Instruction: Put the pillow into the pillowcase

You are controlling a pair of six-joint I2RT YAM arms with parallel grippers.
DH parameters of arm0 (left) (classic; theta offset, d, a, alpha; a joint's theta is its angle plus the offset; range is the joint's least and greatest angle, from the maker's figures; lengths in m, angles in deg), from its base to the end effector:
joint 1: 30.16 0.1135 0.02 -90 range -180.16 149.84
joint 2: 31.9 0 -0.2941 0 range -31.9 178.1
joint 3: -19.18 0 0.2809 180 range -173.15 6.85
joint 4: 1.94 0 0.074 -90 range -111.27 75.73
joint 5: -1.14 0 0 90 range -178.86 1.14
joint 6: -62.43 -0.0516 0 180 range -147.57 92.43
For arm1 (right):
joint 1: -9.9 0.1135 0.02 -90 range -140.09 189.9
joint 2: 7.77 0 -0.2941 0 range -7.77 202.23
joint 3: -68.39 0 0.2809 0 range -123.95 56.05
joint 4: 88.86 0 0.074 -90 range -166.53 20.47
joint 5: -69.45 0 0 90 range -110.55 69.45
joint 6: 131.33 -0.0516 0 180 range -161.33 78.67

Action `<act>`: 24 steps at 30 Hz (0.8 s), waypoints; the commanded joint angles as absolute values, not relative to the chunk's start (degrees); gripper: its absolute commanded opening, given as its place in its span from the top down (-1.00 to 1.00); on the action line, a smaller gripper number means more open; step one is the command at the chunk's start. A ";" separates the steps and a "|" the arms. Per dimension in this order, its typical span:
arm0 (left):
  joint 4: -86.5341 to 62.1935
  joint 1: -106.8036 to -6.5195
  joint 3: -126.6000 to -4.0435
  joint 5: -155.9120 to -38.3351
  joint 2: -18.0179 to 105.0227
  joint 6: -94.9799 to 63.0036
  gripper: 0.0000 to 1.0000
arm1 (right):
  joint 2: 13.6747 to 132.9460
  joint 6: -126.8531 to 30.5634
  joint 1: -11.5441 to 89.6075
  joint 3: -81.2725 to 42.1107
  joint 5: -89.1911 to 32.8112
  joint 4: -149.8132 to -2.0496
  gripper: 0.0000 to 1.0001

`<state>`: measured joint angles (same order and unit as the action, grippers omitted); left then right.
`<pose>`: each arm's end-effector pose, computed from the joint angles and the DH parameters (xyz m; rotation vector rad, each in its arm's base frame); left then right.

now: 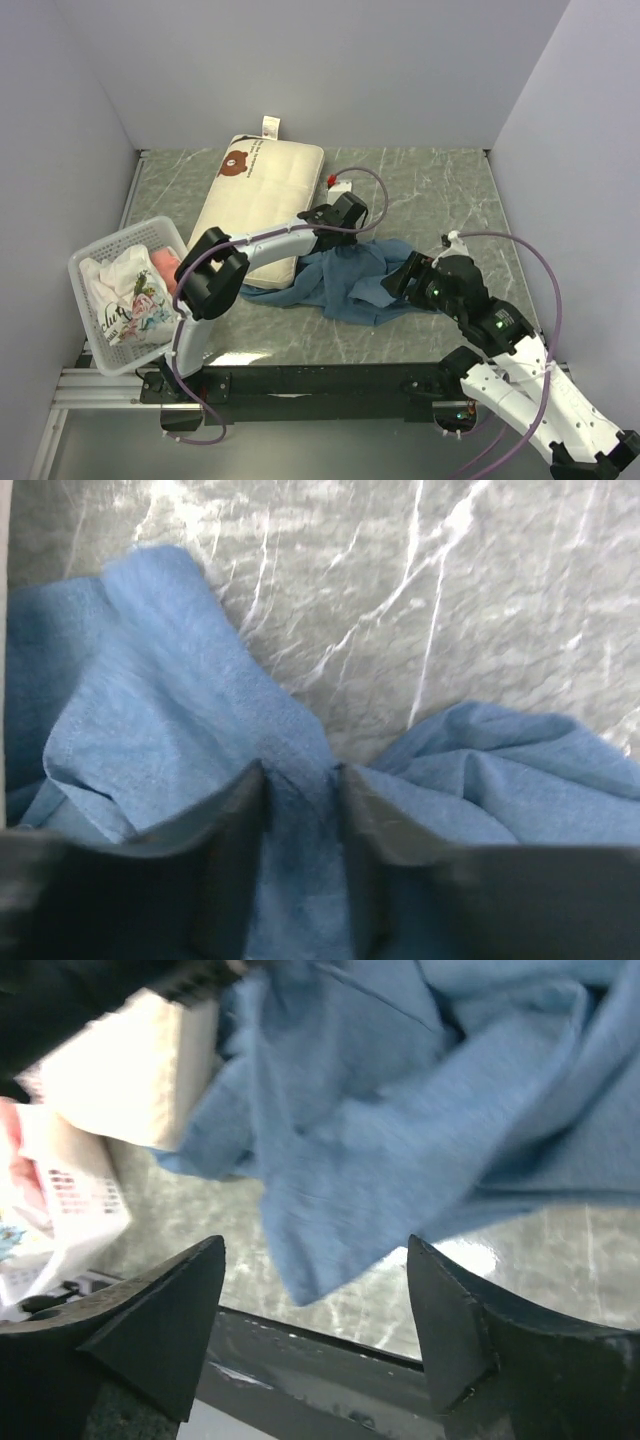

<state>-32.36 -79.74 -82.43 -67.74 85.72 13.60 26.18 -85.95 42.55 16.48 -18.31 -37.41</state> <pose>0.3452 -0.3766 0.2081 -0.0023 2.3403 -0.3582 0.1257 0.0781 0.2951 0.2579 2.2336 0.7201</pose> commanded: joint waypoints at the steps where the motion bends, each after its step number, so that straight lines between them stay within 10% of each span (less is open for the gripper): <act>1: -30.53 -79.29 -84.30 -66.54 84.38 13.30 0.59 | 25.10 -92.12 42.86 18.79 -16.94 -36.11 -0.64; 6: -30.18 -78.85 -83.94 -68.03 84.03 13.13 0.97 | 23.52 -98.44 42.86 24.23 -20.37 -39.95 -0.70; 15: -29.74 -78.85 -83.15 -70.49 78.76 11.98 0.98 | 30.63 -106.98 42.86 29.43 -23.63 -53.76 -0.55; 18: -29.57 -78.85 -82.54 -71.55 76.39 11.46 0.98 | 34.15 -105.23 42.69 24.69 -21.27 -53.86 0.09; 20: -29.48 -78.77 -82.01 -72.07 74.72 10.93 0.98 | 36.78 -101.29 41.03 20.31 -19.23 -52.10 0.99; 24: -31.15 -78.85 -82.80 -70.33 68.84 9.61 0.98 | 39.25 -90.48 35.75 8.97 -13.63 -42.54 1.00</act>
